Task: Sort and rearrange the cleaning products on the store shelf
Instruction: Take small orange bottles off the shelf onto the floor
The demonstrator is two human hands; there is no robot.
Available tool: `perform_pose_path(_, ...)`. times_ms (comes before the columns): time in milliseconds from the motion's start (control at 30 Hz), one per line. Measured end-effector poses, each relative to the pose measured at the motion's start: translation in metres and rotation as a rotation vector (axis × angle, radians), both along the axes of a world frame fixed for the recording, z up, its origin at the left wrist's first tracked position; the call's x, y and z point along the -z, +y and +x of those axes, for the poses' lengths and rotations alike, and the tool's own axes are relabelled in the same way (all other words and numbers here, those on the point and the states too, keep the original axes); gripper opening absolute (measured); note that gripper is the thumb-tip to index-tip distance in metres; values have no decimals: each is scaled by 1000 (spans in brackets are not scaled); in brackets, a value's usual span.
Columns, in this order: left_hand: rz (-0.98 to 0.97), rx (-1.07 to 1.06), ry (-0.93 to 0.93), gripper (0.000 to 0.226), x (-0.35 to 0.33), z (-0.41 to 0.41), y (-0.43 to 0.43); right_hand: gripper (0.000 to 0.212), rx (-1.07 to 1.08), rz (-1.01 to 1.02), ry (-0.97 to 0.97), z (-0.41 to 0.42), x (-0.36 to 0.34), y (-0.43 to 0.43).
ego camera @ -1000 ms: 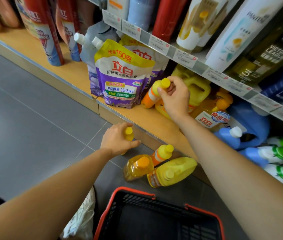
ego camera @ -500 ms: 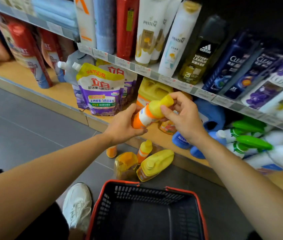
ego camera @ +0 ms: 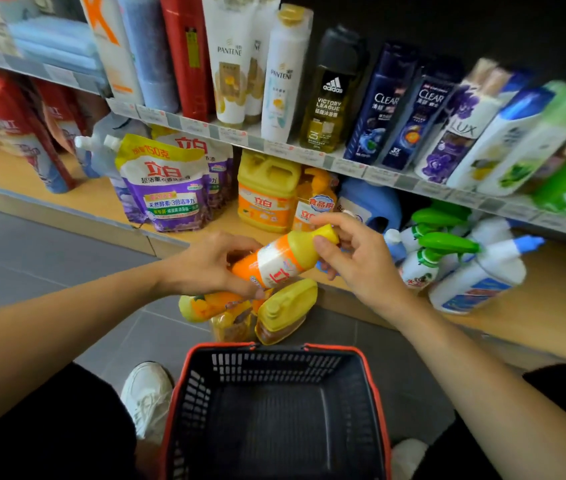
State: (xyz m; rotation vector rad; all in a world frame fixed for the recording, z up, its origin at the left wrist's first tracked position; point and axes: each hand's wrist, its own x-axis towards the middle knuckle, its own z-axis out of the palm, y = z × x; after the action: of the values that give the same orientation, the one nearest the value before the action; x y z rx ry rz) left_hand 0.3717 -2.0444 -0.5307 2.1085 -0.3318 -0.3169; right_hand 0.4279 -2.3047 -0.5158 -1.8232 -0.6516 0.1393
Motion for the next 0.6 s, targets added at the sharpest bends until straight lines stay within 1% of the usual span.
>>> perform_pose_path(67, -160, 42, 193, 50, 2, -3, -3, 22, -38, 68, 83, -3, -1, -5)
perform_pose_path(133, -273, 83, 338, 49, 8, -3, -5, 22, -79, 103, 159, -3, -2, -11)
perform_pose_path(200, -327, 122, 414, 52, 14, -2, -8, 31, -93, 123, 237, -3, -2, -15)
perform_pose_path(267, -356, 127, 445, 54, 19, -2, -13, 46, -78, 134, 302, -2, -1, -18)
perform_pose_path(300, -364, 119, 450, 55, 20, -2, -15, 48, -70, 130, 319, -2, -1, -19)
perform_pose_path(367, -350, 88, 429, 56, 23, -2, -19, 43, -60, 112, 330, 0, 0, -21)
perform_pose_path(433, -299, 46, 362, 56, 26, -2, -23, 36, -56, 73, 310, 1, 0, -23)
perform_pose_path(533, -186, -20, 179, 52, 29, -2, -30, 25, -60, -14, 228, 3, -4, -26)
perform_pose_path(600, -58, -72, 33, 58, 32, -1, -32, 18, -80, -61, 180, 5, -8, -29)
